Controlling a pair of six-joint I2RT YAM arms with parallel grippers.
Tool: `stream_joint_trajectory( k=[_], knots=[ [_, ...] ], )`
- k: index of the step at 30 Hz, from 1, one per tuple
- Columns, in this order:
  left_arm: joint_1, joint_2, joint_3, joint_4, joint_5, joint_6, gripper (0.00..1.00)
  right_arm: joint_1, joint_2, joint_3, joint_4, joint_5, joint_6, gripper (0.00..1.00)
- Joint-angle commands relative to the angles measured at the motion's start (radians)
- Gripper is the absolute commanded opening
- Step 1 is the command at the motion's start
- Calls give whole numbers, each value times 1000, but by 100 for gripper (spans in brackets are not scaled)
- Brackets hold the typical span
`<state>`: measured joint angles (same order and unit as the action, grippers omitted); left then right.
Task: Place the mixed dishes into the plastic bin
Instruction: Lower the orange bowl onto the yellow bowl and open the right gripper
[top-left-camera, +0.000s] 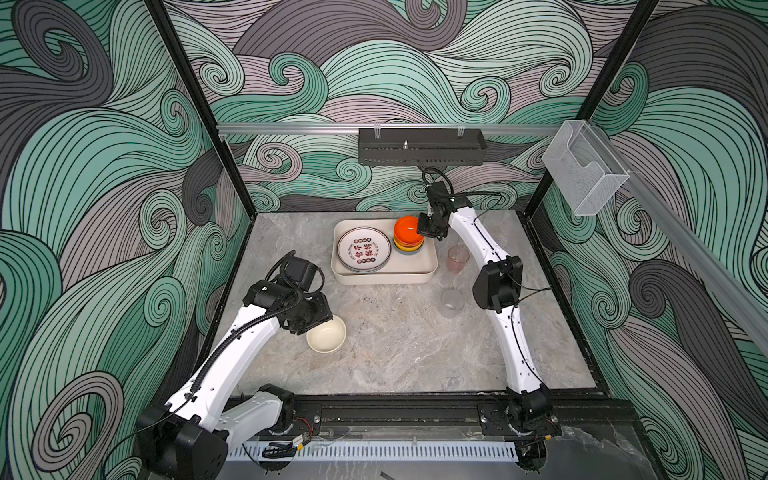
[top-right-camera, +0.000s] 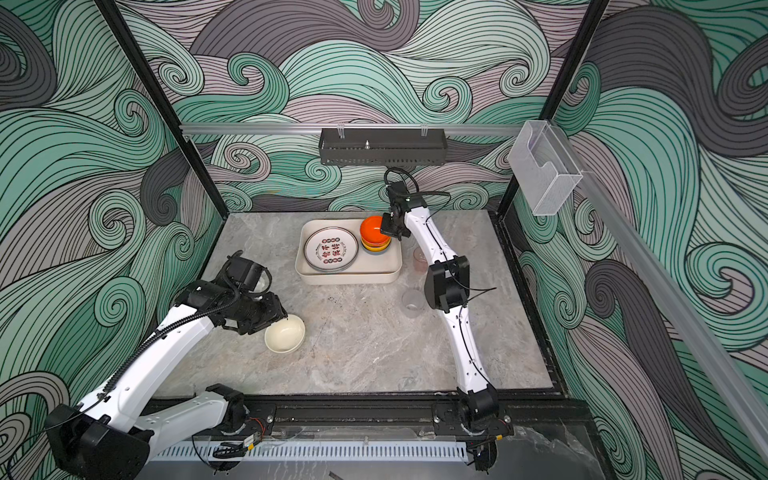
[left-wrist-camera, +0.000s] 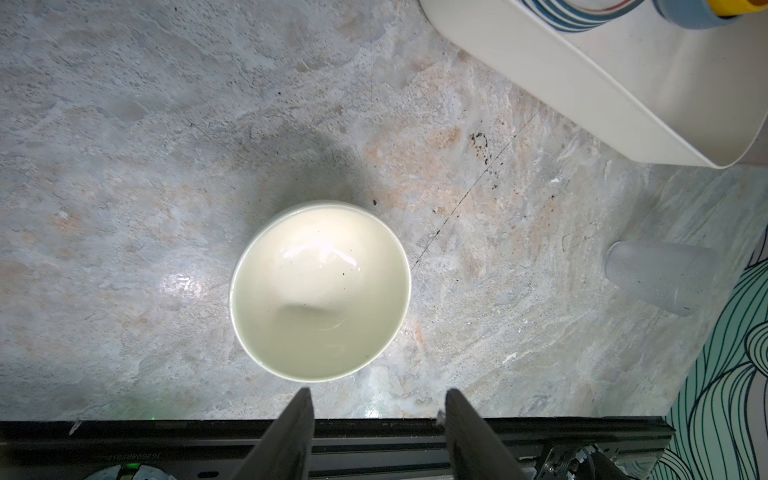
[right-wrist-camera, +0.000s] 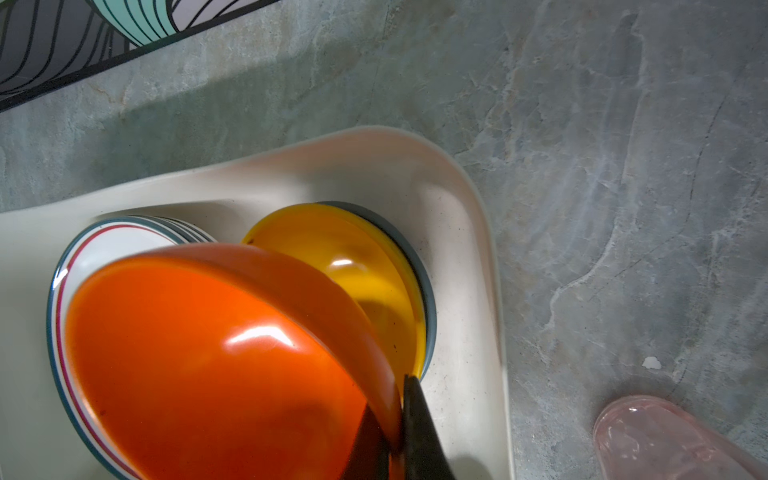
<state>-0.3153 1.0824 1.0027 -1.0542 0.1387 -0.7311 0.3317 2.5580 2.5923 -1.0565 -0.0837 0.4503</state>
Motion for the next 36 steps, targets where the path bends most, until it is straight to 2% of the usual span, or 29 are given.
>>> stream_joint_trajectory(
  k=[1,12,17,20,30,36],
  knots=[
    [8,-12,-7,-33,-16,-11,54,-5,18,35,6,-13,14,7],
    [12,-10,-13,-45,-10,-11,54,-5,51,39,10,-9,15,11],
    [15,-10,-17,-44,-11,-10,54,-5,54,35,10,-3,17,27],
    [19,-10,-18,-46,-14,-11,54,-5,44,27,8,1,13,29],
    [48,-31,-15,-76,-70,-16,55,-5,-111,-81,10,27,-28,37],
    [60,-57,-26,-103,-125,-26,62,-4,-206,-143,10,9,-44,39]
  ],
)
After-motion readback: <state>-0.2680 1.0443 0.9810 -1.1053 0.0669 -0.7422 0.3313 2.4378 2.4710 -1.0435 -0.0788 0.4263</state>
